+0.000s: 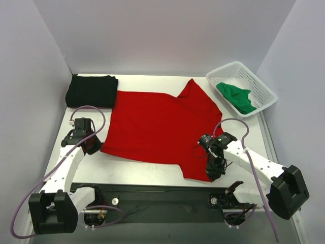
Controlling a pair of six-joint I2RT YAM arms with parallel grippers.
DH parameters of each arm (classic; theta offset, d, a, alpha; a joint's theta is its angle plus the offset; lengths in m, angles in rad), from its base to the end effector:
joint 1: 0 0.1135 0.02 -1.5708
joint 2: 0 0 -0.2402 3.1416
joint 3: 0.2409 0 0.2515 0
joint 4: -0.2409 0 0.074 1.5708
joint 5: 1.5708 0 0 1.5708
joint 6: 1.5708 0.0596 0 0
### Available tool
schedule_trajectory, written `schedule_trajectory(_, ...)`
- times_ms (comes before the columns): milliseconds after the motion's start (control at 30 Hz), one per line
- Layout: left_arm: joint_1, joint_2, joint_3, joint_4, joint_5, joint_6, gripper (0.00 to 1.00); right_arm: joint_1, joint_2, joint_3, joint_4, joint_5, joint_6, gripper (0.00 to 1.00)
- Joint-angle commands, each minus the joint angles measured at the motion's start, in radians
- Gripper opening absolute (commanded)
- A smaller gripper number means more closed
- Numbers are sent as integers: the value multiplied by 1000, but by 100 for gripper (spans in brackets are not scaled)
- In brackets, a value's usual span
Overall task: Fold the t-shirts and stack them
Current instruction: Grap the side of the flattened tshirt closest away from the robot with both arms, then fold the flattened tshirt in 1/3 of the way
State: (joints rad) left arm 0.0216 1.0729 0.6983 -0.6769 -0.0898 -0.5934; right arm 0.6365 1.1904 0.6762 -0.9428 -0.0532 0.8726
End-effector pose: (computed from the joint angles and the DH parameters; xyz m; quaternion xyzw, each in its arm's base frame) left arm 0.2206 0.0101 0.1752 -0.3032 0.9167 -0.0307 0.2583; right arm 0.1494 0.1144 0.1360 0.1160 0.9913 0.0583 0.0232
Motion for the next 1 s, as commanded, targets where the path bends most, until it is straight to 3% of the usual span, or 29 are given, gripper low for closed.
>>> schedule_trajectory(0, 8, -77, 66, -99, 12, -16, 0, -1, -40, 118, -151, 46, 16, 0)
schedule_trajectory(233, 8, -201, 87, -219, 18, -57, 0, 0, -25, 264, -263, 50, -10, 0)
schedule_trajectory(767, 8, -344, 158, -496, -37, -75, 0, 23, -170, 289, -448, 12, 40, 0)
schedule_trajectory(967, 8, -361, 124, -452, 18, -103, 0, 12, -129, 367, -415, 19, 36, 0)
